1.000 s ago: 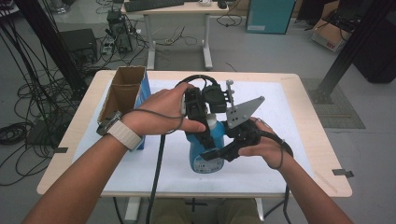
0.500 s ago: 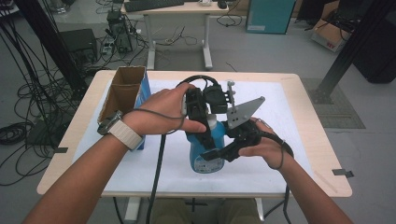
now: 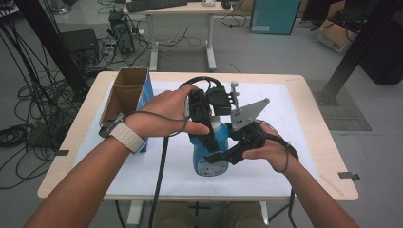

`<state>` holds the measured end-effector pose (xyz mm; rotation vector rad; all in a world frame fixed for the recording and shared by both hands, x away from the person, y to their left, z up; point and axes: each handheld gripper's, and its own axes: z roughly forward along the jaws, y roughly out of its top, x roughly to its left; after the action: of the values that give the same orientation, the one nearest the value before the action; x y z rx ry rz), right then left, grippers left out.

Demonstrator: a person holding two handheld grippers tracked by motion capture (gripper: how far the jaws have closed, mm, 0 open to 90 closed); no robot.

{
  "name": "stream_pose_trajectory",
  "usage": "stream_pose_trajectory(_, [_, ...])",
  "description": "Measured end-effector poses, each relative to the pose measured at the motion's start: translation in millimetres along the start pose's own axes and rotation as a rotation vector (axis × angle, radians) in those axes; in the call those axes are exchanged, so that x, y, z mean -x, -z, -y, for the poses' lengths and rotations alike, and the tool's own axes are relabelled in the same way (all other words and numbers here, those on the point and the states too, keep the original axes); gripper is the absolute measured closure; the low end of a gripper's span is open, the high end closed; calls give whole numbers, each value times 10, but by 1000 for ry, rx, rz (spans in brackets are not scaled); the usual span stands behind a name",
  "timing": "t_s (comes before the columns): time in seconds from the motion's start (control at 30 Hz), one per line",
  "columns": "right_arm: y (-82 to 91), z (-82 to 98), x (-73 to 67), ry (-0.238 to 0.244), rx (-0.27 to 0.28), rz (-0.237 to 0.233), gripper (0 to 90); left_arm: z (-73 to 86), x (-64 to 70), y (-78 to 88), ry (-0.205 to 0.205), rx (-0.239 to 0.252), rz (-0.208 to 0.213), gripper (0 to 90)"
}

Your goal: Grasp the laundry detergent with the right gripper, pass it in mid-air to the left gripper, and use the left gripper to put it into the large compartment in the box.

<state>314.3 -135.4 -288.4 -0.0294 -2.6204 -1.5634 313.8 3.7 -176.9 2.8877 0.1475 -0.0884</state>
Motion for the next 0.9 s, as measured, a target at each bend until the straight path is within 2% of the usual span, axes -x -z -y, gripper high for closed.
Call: stream_pose_trajectory(0.9, [-1, -14, 0, 2, -1, -5, 441, 5, 1, 6, 1, 7, -1, 379])
